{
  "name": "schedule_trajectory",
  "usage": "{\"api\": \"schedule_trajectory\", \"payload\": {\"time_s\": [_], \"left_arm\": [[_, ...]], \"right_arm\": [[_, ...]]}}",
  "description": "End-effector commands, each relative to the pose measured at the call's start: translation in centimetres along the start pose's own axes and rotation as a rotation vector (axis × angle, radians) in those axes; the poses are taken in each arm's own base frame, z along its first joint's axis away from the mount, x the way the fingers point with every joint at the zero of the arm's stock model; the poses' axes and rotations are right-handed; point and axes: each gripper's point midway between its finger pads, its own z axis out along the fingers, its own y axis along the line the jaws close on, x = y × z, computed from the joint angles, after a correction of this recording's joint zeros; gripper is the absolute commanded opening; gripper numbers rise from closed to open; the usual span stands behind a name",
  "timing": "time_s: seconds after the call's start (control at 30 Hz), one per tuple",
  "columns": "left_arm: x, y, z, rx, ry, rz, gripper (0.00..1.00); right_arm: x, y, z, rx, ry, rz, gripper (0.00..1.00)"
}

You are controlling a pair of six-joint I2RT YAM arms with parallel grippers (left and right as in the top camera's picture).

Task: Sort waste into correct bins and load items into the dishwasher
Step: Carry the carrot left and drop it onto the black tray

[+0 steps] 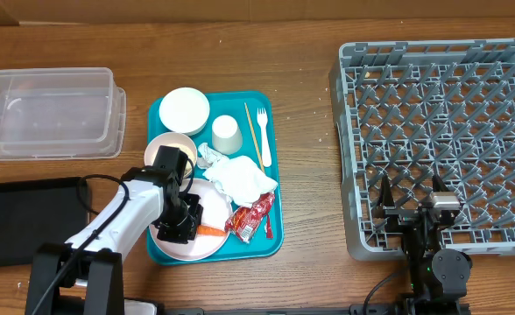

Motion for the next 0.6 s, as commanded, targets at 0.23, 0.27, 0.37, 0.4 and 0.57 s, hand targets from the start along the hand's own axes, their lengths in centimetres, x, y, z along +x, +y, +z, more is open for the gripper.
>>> {"api": "schedule_trajectory", "payload": {"time_s": [0.23,0.27,0.37,0.4,0.57], "left_arm": [[-0.2,-0.2,-0.5,-0.029,-0.021,0.099,0.15],[-0.2,-0.1,-0.8,-0.037,-0.023,0.098,0.14],[0.1,-0.3,-2.3,-0.059,-0.023,0.122,0.08],[0.1,-0.4,-2.9,-0.064,-0.026,0.134,0.08],[0.1,-1.0,-6.2,-0.086,-0.062,0.175,0.09]], "right_arm": [[0.2,0.2,0.0,-0.009,-0.005,-0.004,1.00],[0.2,0.2,0.0,-0.009,-0.005,-0.004,1.00],[0.2,0.2,0.0,-0.009,-0.005,-0.004,1.00],[0.2,0.2,0.0,-0.009,-0.005,-0.004,1.00],[0.2,0.2,0.0,-0.009,-0.005,-0.004,1.00]]}}
